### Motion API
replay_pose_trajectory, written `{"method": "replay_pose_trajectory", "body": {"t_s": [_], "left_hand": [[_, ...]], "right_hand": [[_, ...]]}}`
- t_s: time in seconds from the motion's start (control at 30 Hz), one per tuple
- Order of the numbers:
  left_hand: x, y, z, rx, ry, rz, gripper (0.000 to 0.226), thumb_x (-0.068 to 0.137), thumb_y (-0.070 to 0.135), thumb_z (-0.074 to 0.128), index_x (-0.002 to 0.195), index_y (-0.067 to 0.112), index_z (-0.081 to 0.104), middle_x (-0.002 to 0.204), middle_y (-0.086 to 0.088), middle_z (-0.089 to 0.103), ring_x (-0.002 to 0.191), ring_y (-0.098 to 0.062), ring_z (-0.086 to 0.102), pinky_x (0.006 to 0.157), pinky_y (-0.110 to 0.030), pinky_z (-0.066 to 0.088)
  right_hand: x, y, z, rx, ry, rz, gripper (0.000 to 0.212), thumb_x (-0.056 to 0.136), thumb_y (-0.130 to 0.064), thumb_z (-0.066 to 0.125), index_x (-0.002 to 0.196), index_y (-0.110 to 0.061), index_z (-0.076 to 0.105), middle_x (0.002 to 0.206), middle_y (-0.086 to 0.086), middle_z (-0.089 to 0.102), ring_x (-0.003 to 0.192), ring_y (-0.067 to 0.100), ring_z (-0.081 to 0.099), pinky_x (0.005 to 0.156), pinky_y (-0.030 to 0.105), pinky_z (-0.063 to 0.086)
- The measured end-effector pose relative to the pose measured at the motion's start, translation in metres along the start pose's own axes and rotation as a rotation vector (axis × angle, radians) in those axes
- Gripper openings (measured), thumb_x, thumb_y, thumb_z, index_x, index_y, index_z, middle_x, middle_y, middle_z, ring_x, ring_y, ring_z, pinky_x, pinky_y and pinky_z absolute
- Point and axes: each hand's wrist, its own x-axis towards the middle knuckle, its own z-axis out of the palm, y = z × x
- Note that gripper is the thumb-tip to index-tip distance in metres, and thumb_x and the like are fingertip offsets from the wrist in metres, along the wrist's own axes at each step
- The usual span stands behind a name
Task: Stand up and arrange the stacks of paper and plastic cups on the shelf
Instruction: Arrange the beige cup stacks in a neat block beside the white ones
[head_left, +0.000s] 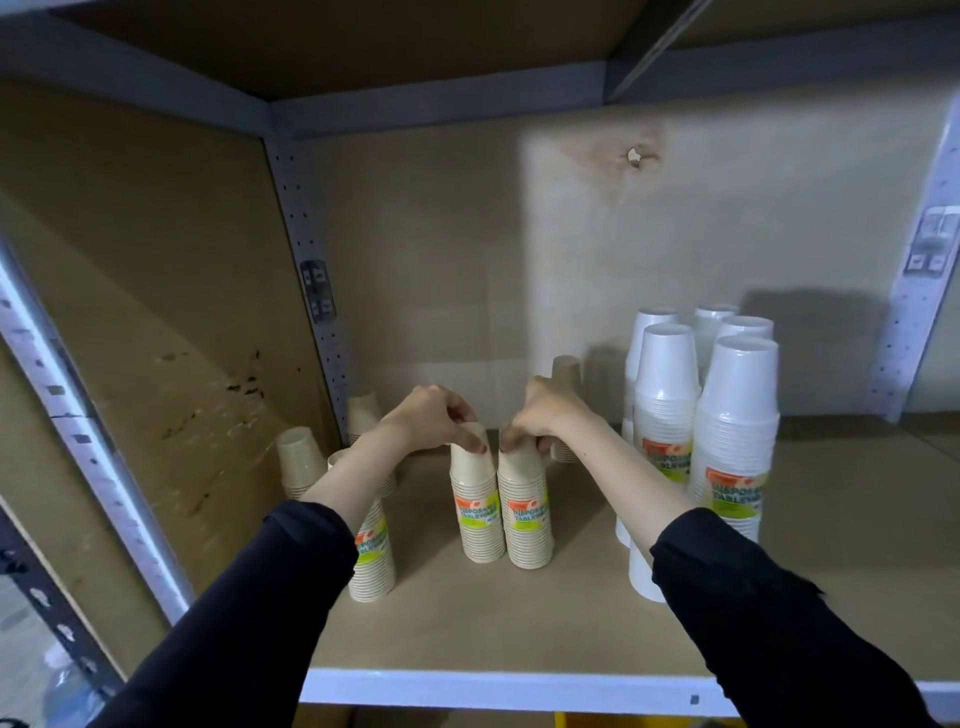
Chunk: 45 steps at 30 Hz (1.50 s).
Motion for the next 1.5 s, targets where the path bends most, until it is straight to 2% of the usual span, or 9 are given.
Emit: {"method": "replay_pose_trajectory", "body": {"t_s": [0.23, 0.47, 0.63, 0.7, 0.8, 0.87, 0.97, 1.3, 1.5], "left_hand": [[0.000, 0.000, 0.000, -0.019, -0.019, 0.007, 0.047, 0.070, 0.025, 0.080, 0.111, 0.009, 0.067, 0.114, -0.007, 0.067, 0.092, -0.013, 0.053, 0.081, -0.020, 0.041], [0.003, -0.004, 0.002, -0.022, -0.036, 0.010, 0.049, 0.070, 0.026, 0.080, 0.115, 0.010, 0.065, 0.118, -0.008, 0.065, 0.095, -0.013, 0.052, 0.084, -0.021, 0.041], [0.005, -0.005, -0.003, -0.001, -0.090, 0.015, 0.057, 0.072, 0.029, 0.078, 0.124, 0.012, 0.059, 0.124, -0.005, 0.061, 0.100, -0.012, 0.052, 0.086, -0.019, 0.037], [0.006, -0.007, -0.012, 0.003, -0.135, 0.006, 0.060, 0.075, 0.032, 0.075, 0.127, 0.013, 0.056, 0.127, -0.004, 0.060, 0.110, -0.016, 0.054, 0.091, -0.020, 0.037], [0.010, -0.017, -0.032, -0.006, -0.099, -0.018, 0.056, 0.076, 0.033, 0.074, 0.126, 0.014, 0.057, 0.126, -0.004, 0.061, 0.114, -0.018, 0.055, 0.096, -0.024, 0.038], [0.015, -0.026, -0.045, -0.002, -0.019, -0.043, 0.050, 0.076, 0.028, 0.074, 0.122, 0.012, 0.060, 0.124, -0.005, 0.062, 0.114, -0.019, 0.057, 0.097, -0.026, 0.041], [0.024, -0.042, -0.059, 0.053, 0.086, -0.100, 0.047, 0.079, 0.023, 0.072, 0.122, 0.011, 0.059, 0.126, -0.007, 0.061, 0.117, -0.022, 0.055, 0.097, -0.028, 0.042], [0.053, -0.091, -0.073, 0.198, 0.013, -0.343, 0.055, 0.085, 0.023, 0.066, 0.133, 0.008, 0.046, 0.135, -0.011, 0.051, 0.122, -0.026, 0.050, 0.097, -0.030, 0.043], [0.064, -0.103, -0.071, 0.194, -0.025, -0.356, 0.060, 0.082, 0.023, 0.069, 0.135, 0.007, 0.045, 0.140, -0.011, 0.048, 0.127, -0.027, 0.047, 0.103, -0.033, 0.040]], "right_hand": [[-0.003, 0.005, 0.001, -0.003, 0.077, -0.030, 0.042, 0.072, -0.019, 0.077, 0.060, -0.013, 0.036, 0.085, 0.011, 0.058, 0.049, 0.014, 0.049, 0.042, 0.021, 0.040], [-0.003, 0.006, 0.007, -0.020, 0.096, -0.032, 0.047, 0.073, -0.023, 0.076, 0.059, -0.013, 0.032, 0.090, 0.010, 0.052, 0.075, 0.021, 0.052, 0.046, 0.020, 0.034], [-0.002, 0.001, 0.001, 0.071, 0.061, -0.025, 0.049, 0.072, -0.035, 0.077, 0.102, -0.001, 0.056, 0.092, 0.008, 0.053, 0.081, 0.022, 0.052, 0.055, 0.024, 0.040], [0.000, -0.004, -0.006, 0.078, 0.121, -0.033, 0.042, 0.077, -0.038, 0.073, 0.095, -0.004, 0.057, 0.087, 0.006, 0.051, 0.079, 0.020, 0.051, 0.063, 0.026, 0.041], [0.007, -0.014, -0.020, 0.098, 0.228, -0.049, 0.037, 0.079, -0.029, 0.072, 0.063, -0.010, 0.044, 0.086, 0.011, 0.061, 0.076, 0.021, 0.055, 0.063, 0.027, 0.041], [0.019, -0.022, -0.027, 0.064, 0.289, -0.039, 0.021, 0.081, -0.020, 0.070, 0.081, -0.004, 0.057, 0.111, 0.017, 0.065, 0.098, 0.027, 0.062, 0.077, 0.031, 0.047], [0.045, -0.030, -0.034, 0.005, 0.355, 0.003, 0.036, 0.083, -0.013, 0.066, 0.115, 0.002, 0.058, 0.124, 0.017, 0.061, 0.116, 0.029, 0.058, 0.090, 0.030, 0.048], [0.114, -0.007, -0.021, -0.157, 0.473, 0.064, 0.028, 0.085, 0.007, 0.051, 0.110, 0.005, 0.061, 0.121, 0.020, 0.062, 0.113, 0.035, 0.059, 0.088, 0.035, 0.050], [0.131, 0.015, -0.018, -0.212, 0.456, 0.180, 0.030, 0.086, -0.003, 0.056, 0.116, 0.002, 0.058, 0.125, 0.021, 0.057, 0.118, 0.034, 0.054, 0.095, 0.034, 0.047]]}}
